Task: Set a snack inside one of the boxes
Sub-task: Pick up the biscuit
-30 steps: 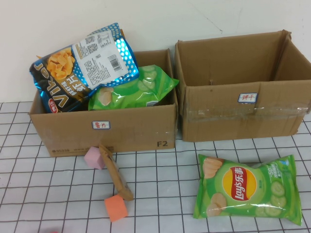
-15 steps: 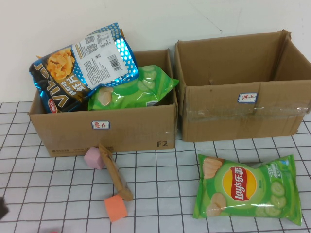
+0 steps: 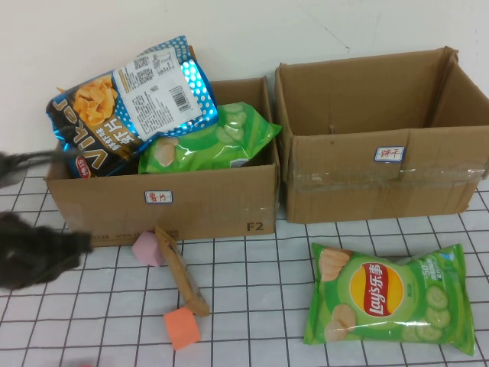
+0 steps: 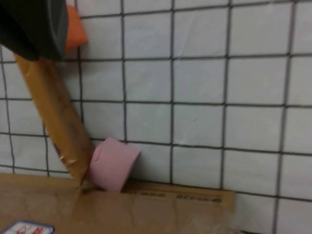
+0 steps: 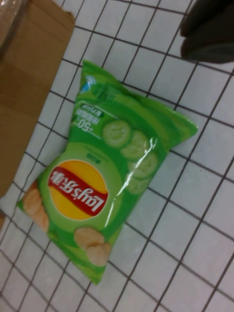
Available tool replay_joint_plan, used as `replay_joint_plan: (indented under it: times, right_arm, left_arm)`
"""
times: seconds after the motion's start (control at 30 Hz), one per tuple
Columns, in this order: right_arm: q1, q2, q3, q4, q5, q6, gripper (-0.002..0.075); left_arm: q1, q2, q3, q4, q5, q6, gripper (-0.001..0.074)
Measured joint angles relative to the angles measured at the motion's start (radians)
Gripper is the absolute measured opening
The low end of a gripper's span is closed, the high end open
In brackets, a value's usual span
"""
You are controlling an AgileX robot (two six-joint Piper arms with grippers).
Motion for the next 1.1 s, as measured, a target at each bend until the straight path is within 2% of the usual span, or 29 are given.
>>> replay_joint_plan:
  times: [0.13, 0.27, 0.37, 0.47, 0.5, 0.53, 0.63, 1.0, 1.1]
  right_arm:
    - [0.000, 0.000, 0.000, -0.024, 0.002, 0.000, -0.0001]
    - [0.000, 0.000, 0.019, -0.032, -0.001, -0.002, -0.0001]
    - [0.000, 0.000, 0.028, -0.032, -0.003, -0.002, -0.0001]
    - [0.000, 0.000, 0.029, -0.032, -0.003, -0.002, -0.0001]
    - [0.000, 0.000, 0.029, -0.032, -0.003, -0.002, -0.0001]
    - [0.000, 0.000, 0.029, -0.032, -0.005, -0.002, -0.0001]
    - [0.000, 0.000, 0.029, -0.032, -0.007, -0.001, -0.0001]
    - [0.000, 0.000, 0.029, -0.032, -0.009, 0.001, -0.0001]
    - [0.000, 0.000, 0.029, -0.032, -0.009, 0.003, -0.0001]
  left_arm:
    - [-0.071, 0.135, -0.076, -0.033, -0.017, -0.009, 0.0015]
    - [-0.194, 0.241, -0.135, -0.037, -0.050, -0.031, 0.0103]
    - [-0.237, 0.313, -0.184, -0.039, -0.052, -0.050, 0.0244]
    - [-0.246, 0.376, -0.234, -0.039, -0.038, -0.081, 0.0420]
    - [-0.246, 0.418, -0.264, -0.039, -0.028, -0.091, 0.0510]
    - [-0.248, 0.441, -0.278, -0.039, -0.026, -0.096, 0.0534]
    - [-0.248, 0.504, -0.313, -0.039, -0.021, -0.117, 0.0555]
    - [-0.248, 0.684, -0.389, 0.039, 0.021, -0.201, 0.0556]
    - [-0.248, 0.710, -0.390, 0.043, 0.021, -0.207, 0.0520]
